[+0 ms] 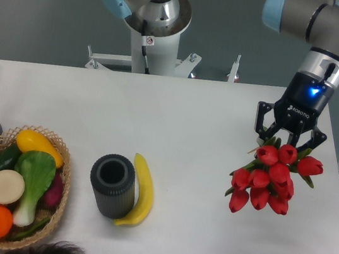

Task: Insert the flowers into the vase
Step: 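Carry the red tulip bunch in the gripper up toward the black vase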

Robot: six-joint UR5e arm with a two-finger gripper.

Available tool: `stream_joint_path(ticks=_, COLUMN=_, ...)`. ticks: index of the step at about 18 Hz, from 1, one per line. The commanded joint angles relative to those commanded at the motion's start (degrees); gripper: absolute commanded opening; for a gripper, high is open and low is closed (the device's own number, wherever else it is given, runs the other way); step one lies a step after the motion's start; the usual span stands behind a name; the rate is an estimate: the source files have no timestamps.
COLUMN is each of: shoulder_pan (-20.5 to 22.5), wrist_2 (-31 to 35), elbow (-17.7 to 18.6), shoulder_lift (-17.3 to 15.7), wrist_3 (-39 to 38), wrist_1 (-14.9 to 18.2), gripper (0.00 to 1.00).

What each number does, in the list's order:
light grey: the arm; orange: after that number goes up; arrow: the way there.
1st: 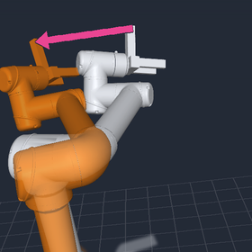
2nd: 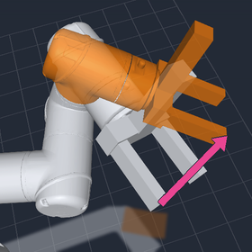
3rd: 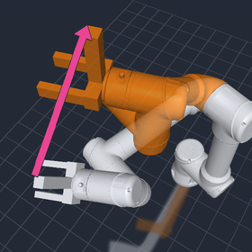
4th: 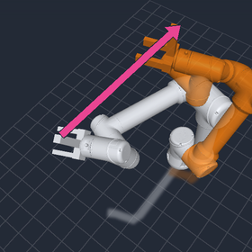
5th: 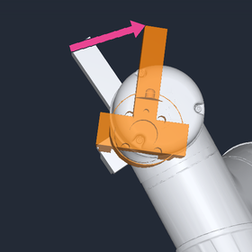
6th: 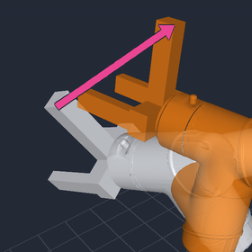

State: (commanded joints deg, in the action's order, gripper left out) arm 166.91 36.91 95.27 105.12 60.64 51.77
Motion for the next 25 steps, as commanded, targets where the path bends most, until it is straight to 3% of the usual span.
stream_joint_path(ticks=3, shoulder_pan=-0.62, wrist_2=0.26, elbow=-2.20, shoulder_lift=0.88, wrist_3=-1.22, wrist_1=0.00, gripper=0.46)
stream_joint_path(ticks=10, shoulder_pan=-1.40, wrist_2=0.00, elbow=-1.84, shoulder_lift=0.97, wrist_3=0.44, wrist_1=-0.35, gripper=0.46)
stream_joint_path(ticks=20, shoulder_pan=-7.47, wrist_2=-13.35, elbow=-2.29, shoulder_lift=0.70, wrist_3=0.09, wrist_1=-0.44, gripper=0.46)
stream_joint_path(ticks=25, shoulder_pan=-9.32, wrist_2=-19.85, elbow=0.96, shoulder_lift=-1.22, wrist_3=0.70, wrist_1=-0.88, gripper=0.46)
